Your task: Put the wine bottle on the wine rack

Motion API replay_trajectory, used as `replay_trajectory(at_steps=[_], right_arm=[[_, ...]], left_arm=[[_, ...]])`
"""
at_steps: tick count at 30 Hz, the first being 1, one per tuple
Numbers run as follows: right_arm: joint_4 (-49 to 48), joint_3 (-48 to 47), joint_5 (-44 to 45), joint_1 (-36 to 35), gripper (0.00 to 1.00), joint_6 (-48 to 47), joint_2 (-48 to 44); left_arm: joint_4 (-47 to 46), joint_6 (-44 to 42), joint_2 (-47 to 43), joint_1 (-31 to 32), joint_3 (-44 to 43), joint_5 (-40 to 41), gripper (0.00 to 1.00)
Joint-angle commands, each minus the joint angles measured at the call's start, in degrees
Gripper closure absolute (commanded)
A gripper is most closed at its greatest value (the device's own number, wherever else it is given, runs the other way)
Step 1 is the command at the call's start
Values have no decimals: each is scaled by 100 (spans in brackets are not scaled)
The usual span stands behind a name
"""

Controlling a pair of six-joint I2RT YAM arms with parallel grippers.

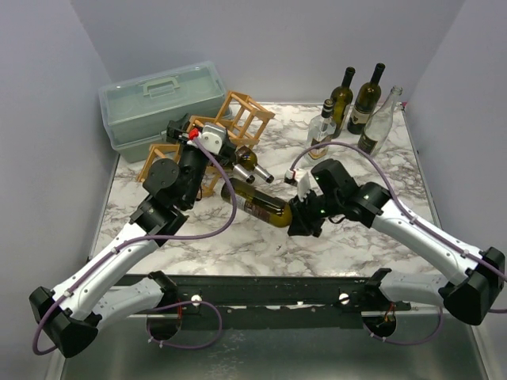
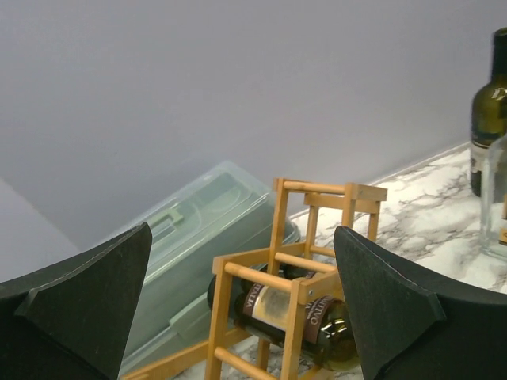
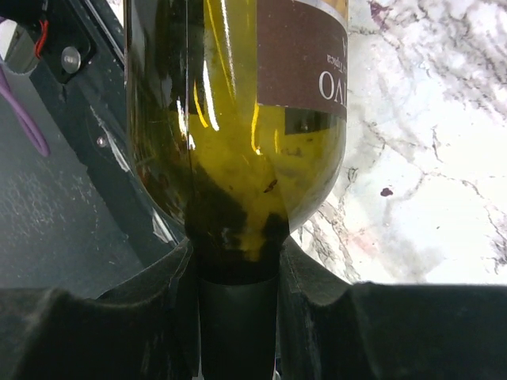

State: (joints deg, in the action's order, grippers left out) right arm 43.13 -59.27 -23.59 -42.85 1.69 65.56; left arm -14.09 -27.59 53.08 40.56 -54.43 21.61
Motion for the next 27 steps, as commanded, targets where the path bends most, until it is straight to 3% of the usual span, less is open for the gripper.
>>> replay_trajectory(at_steps=[1, 15, 27], right_arm=[[-912, -165, -314, -165, 99, 231, 254], [-2552, 38, 57, -544, 99, 1446, 1185], [-2942, -218, 522, -673, 99, 1665, 1943]], left_arm=[[-315, 304, 40, -140, -87, 948, 1], [-541, 259, -6, -192, 30, 1347, 2], [-557, 263, -47, -195, 54, 1384, 2]])
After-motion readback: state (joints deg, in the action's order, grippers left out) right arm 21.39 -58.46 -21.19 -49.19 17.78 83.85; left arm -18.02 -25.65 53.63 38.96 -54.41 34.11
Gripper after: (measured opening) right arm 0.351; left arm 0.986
